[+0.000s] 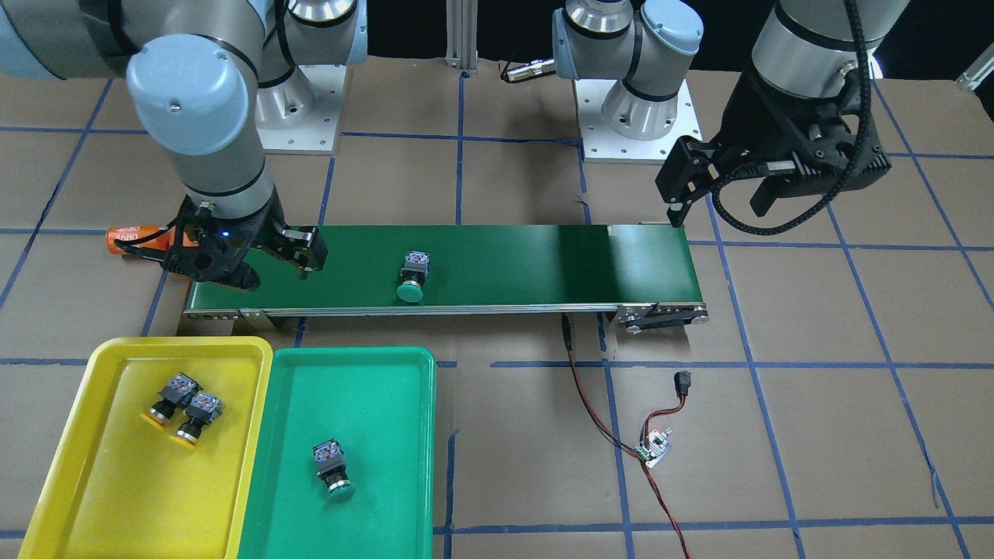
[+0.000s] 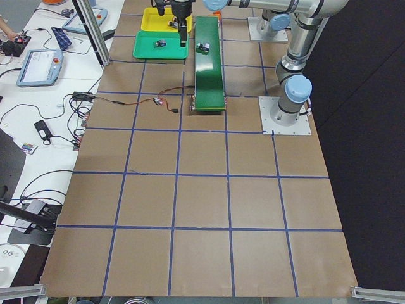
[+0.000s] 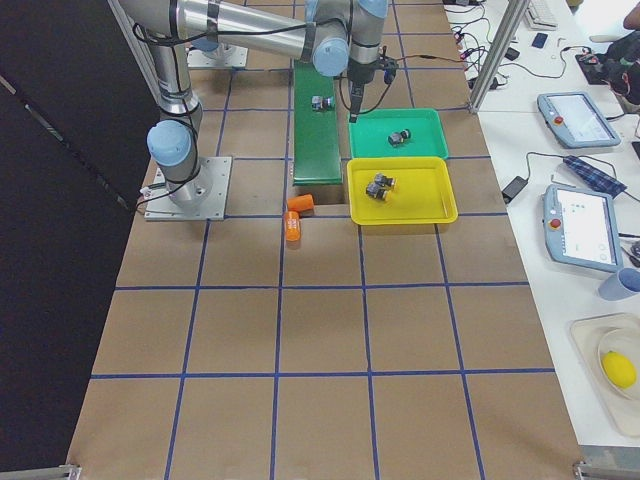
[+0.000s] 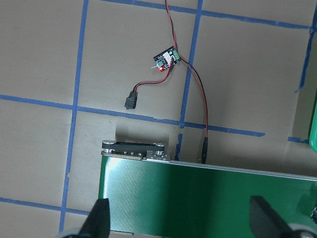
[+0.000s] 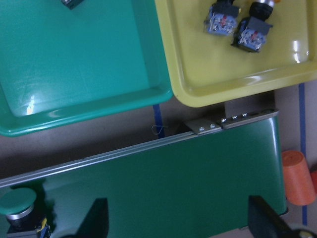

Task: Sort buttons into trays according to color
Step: 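Return the right gripper to the belt and grasp the green button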

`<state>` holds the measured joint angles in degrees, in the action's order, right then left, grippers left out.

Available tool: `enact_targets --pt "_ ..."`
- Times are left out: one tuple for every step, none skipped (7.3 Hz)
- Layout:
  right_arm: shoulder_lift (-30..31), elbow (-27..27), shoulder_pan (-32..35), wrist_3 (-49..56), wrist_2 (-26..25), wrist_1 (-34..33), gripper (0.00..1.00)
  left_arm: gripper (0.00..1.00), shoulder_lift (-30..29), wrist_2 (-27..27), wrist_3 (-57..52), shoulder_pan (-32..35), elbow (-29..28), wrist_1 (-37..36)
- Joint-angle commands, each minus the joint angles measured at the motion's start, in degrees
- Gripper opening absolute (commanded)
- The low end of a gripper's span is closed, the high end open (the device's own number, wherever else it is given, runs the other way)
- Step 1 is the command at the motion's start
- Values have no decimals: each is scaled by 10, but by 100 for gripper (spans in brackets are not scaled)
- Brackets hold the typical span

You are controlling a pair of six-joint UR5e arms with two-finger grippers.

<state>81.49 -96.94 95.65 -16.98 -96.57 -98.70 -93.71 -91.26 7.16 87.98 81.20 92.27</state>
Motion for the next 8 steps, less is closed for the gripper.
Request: enact_targets --pt "4 -31 30 -29 39 3 100 100 -1 0 1 0 -1 0" --pt "1 -43 39 -27 61 -9 100 100 0 -1 0 0 0 0" --pt "-1 -50 47 -27 71 -40 100 100 0 0 0 0 0 -1" --pt "-3 -67 49 -26 98 -43 100 100 -1 0 0 0 -1 -1" --pt "-6 -85 49 -21 115 -47 100 100 -1 0 0 0 -1 -1" --pt "-18 -103 49 -23 116 -78 100 100 0 0 0 0 -1 -1" --pt "-23 -107 49 -22 117 -93 100 100 0 0 0 0 -1 -1" --pt "-28 -108 49 -23 118 -93 100 100 0 0 0 0 -1 -1"
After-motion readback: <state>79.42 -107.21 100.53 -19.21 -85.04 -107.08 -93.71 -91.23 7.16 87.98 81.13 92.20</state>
